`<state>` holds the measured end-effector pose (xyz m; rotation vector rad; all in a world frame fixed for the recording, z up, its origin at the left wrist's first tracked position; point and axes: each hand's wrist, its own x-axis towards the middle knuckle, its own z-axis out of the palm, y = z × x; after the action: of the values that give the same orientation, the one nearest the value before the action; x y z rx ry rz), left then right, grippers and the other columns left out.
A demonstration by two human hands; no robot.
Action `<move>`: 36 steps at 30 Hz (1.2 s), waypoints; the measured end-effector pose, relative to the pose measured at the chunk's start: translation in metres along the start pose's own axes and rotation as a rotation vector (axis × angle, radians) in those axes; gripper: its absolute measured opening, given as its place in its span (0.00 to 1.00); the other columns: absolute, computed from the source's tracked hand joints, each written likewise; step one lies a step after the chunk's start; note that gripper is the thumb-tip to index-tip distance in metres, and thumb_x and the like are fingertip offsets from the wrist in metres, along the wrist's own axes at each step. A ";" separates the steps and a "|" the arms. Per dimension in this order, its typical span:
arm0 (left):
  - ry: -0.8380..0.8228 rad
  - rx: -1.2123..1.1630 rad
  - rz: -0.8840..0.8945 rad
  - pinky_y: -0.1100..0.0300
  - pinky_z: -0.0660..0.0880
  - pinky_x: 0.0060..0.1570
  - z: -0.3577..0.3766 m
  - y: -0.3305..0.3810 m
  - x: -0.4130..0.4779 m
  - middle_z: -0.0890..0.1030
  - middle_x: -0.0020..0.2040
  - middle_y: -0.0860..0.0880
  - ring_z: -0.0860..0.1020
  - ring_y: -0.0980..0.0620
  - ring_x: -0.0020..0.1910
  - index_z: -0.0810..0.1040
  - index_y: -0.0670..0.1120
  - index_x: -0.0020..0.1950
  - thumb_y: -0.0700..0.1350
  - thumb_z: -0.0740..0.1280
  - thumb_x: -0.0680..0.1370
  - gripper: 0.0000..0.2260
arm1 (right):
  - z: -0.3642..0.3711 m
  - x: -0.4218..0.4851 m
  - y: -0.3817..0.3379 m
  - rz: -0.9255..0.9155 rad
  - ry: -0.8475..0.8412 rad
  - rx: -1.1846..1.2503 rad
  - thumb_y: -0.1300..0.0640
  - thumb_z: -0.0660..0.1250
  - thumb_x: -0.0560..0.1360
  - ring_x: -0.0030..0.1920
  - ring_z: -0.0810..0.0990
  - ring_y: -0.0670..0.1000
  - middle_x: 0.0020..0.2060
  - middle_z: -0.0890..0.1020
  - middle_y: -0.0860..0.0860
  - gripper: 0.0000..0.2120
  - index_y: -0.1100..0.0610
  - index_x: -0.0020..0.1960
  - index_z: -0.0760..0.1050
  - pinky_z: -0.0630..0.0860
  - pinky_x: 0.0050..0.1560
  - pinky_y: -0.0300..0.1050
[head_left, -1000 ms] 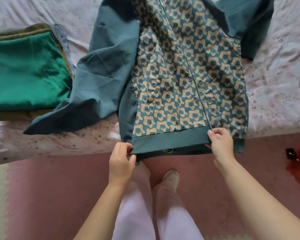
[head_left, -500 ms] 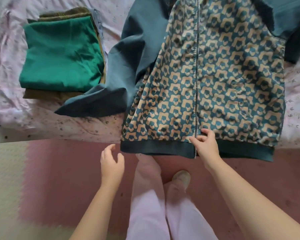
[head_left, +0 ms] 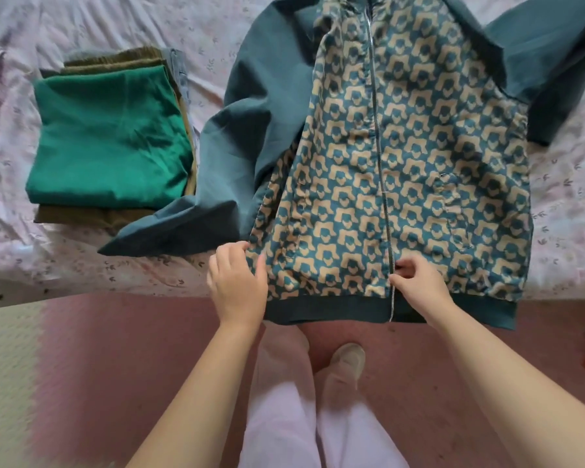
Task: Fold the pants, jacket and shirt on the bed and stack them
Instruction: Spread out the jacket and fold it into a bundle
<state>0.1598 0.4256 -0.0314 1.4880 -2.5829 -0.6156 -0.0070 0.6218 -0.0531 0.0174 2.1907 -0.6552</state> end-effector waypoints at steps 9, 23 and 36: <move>-0.068 0.290 0.010 0.44 0.61 0.63 -0.050 0.006 0.116 0.67 0.66 0.38 0.64 0.38 0.65 0.64 0.39 0.69 0.52 0.70 0.72 0.32 | 0.007 0.009 -0.117 -0.163 -0.026 0.195 0.59 0.64 0.76 0.47 0.77 0.51 0.45 0.78 0.50 0.06 0.54 0.52 0.72 0.70 0.39 0.39; -0.242 -0.354 -0.045 0.55 0.66 0.34 -0.175 0.002 0.161 0.75 0.33 0.43 0.71 0.49 0.35 0.73 0.39 0.37 0.45 0.66 0.76 0.11 | 0.034 -0.007 -0.215 -0.149 -0.155 0.399 0.62 0.63 0.76 0.42 0.78 0.50 0.45 0.80 0.55 0.07 0.58 0.54 0.72 0.71 0.37 0.39; 0.109 0.245 -0.245 0.49 0.68 0.55 -0.248 -0.064 0.323 0.76 0.57 0.36 0.72 0.36 0.56 0.78 0.43 0.56 0.46 0.62 0.78 0.11 | 0.049 0.025 -0.283 -0.251 -0.175 0.340 0.63 0.63 0.76 0.41 0.80 0.51 0.48 0.81 0.56 0.06 0.55 0.51 0.72 0.70 0.35 0.40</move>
<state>0.1136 0.0505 0.1335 1.8741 -2.4852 -0.2339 -0.0528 0.3495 0.0300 -0.1343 1.9081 -1.1224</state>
